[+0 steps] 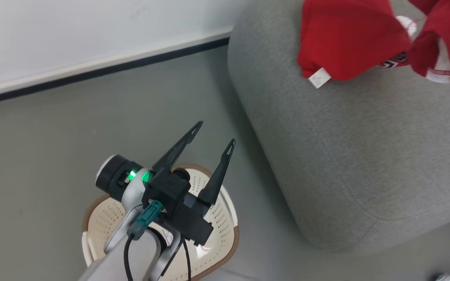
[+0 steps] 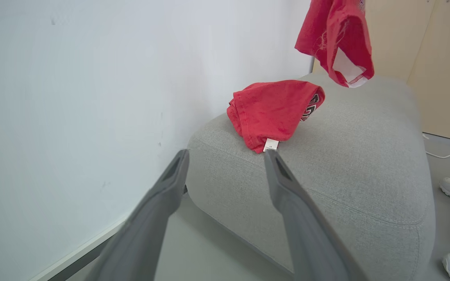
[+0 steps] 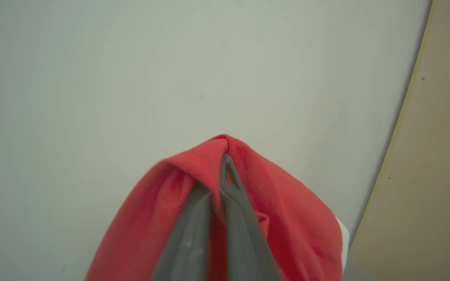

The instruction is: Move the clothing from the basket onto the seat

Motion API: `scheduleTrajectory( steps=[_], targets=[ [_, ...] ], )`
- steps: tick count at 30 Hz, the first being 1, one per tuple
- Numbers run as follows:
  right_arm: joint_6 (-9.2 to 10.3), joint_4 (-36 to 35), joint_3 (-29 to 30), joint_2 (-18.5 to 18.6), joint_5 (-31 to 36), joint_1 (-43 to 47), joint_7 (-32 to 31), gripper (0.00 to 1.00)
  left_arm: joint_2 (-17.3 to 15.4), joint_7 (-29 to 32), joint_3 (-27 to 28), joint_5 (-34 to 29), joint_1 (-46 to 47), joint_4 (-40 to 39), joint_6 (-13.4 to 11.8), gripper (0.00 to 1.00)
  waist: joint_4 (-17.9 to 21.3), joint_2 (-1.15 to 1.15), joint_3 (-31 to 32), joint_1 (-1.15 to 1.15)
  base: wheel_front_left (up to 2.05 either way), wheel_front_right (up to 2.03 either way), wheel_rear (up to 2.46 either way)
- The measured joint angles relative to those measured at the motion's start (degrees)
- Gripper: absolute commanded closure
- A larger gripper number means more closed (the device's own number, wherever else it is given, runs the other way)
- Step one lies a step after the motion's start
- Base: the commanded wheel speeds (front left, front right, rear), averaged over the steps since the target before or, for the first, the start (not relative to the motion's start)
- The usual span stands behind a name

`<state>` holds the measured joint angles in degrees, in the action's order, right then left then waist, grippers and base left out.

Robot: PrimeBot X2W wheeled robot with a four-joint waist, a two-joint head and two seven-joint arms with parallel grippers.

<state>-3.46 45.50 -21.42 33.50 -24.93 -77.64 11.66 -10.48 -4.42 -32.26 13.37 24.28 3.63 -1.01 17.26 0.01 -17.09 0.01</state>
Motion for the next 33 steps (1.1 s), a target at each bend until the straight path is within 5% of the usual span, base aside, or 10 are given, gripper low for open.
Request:
scheduleTrajectory(
  steps=[12,26,28,29,30,33],
  targets=[
    [1.93,4.50,0.80,1.72,0.76,-3.49,0.00,1.00,-1.78,1.38,1.00,-1.52,4.60,-5.20,0.02,0.00,-5.53,0.00,-9.76,0.00,0.00,0.00,0.00],
    [1.92,14.73,-1.27,-4.89,-0.14,7.24,1.08,1.00,-2.92,2.13,1.52,-2.54,6.19,-4.35,0.56,0.00,-7.02,0.01,-17.33,0.00,0.00,0.00,0.00],
    [1.83,15.30,-1.35,-5.34,-0.14,7.54,1.43,0.69,-3.19,2.10,1.58,-2.56,6.19,-3.81,0.55,0.00,-6.75,0.01,-17.19,0.00,0.00,0.00,0.00],
    [1.65,15.58,-1.40,-5.41,-0.13,7.59,1.54,0.42,-3.25,2.04,1.59,-2.63,6.19,-3.59,0.55,0.00,-6.60,0.00,-17.05,-0.01,0.00,0.00,0.00],
    [1.57,15.80,-1.43,-5.44,-0.11,7.63,1.57,0.00,-3.31,2.01,1.60,-2.71,6.19,-3.31,0.55,0.00,-6.45,0.00,-16.89,-0.01,0.00,0.00,0.00],
    [0.73,16.11,-1.89,-5.86,0.04,8.09,2.05,0.00,-3.56,1.71,1.82,-2.72,6.15,-2.29,0.53,0.00,-5.94,0.00,-16.24,-0.02,0.00,0.00,0.00]
  ],
)
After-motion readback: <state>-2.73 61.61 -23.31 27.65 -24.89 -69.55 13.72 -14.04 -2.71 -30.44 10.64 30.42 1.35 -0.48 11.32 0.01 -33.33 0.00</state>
